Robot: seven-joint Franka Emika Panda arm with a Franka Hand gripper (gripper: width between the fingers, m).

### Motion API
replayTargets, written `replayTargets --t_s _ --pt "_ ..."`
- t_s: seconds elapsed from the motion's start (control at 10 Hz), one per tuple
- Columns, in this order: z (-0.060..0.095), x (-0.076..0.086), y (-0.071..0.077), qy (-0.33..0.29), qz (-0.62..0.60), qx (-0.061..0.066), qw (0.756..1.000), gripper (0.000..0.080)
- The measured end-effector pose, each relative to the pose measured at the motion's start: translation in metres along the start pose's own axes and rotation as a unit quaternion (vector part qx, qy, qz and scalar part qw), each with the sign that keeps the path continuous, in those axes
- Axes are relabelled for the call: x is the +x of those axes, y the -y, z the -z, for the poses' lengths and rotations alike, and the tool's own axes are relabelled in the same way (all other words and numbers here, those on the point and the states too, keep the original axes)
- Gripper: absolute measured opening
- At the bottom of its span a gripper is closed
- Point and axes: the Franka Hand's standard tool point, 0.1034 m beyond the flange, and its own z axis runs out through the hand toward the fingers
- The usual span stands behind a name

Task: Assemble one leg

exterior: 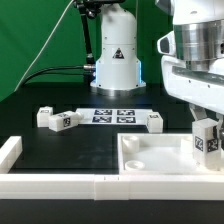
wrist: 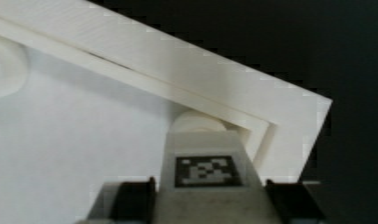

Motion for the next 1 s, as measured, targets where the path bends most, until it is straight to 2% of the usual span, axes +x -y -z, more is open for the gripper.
replayTargets --t_s 0.1,0.2,0.3,0.4,0.5,0.6,1.0 --pt "0.0 -0.001 0.0 0.001 -0.008 0.0 1.0 0.0296" --pt "0.0 -0.001 0.0 0.001 0.001 0.0 1.0 0.0394" --pt "0.0 -0.001 0.0 0.001 0.029 0.0 1.0 0.0529" --pt "0.0 -0.004 0.0 0.0 0.042 -0.002 0.999 0.0529" --pt "0.002 -0.011 -0.001 -0.003 0.105 -0.017 0.994 0.0623" --pt "0.002 -0.014 0.0 -0.004 0.198 -0.018 0.98 0.0644" --pt "-0.001 -0.002 -0.003 0.0 0.438 -0.02 0.899 0.0648"
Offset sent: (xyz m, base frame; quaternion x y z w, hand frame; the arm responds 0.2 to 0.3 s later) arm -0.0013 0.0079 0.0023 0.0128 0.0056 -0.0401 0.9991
